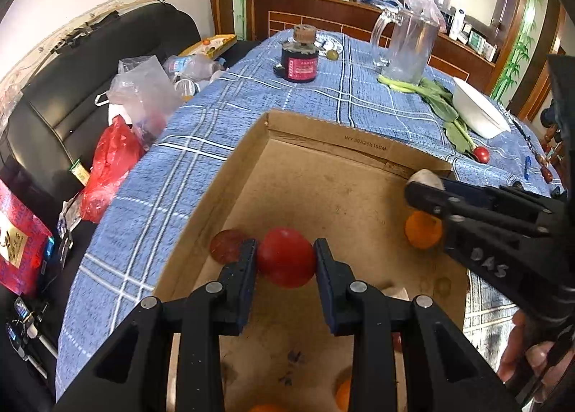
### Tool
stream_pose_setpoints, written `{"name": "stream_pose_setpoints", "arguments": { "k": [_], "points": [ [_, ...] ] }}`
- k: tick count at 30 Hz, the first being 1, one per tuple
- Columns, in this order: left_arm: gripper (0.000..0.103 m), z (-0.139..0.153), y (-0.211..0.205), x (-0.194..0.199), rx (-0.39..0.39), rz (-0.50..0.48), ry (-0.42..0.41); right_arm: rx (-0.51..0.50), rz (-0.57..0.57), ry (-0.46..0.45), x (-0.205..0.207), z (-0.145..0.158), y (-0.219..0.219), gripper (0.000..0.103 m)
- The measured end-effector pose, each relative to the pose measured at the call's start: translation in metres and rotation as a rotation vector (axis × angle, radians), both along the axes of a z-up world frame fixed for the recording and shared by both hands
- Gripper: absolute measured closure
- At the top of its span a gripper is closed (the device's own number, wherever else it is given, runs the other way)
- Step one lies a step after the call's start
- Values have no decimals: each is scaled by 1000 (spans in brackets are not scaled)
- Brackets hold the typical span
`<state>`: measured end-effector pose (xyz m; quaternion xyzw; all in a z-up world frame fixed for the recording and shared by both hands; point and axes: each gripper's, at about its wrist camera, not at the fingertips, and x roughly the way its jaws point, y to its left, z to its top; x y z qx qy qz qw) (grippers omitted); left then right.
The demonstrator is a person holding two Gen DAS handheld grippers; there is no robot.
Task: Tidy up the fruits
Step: 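Open the right tool to release the round piece while the left tool drops the tomato in the tray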
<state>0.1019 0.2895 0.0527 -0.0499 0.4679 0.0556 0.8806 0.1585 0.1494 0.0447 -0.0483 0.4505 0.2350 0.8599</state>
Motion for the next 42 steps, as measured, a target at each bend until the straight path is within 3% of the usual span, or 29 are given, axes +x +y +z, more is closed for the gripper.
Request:
{"name": "stream_pose_setpoints", "arguments": {
  "k": [14,22,27,35,42],
  "points": [
    [73,-27,-1,28,17,-17,73,-55,11,28,28,-27,10,73],
    [72,-29,-2,32,44,-11,79,-76,17,15,30,-30,10,72],
    [62,-27,-1,30,57,-6,89,-87,20,8,28,-28,11,67],
    [54,-13,-2,9,100,12,51,-92,3,-44,8,-9,2,63],
    [51,8,-5,-27,167,51,-39,-68,-28,-94,-32,14,-28,57]
  ]
}}
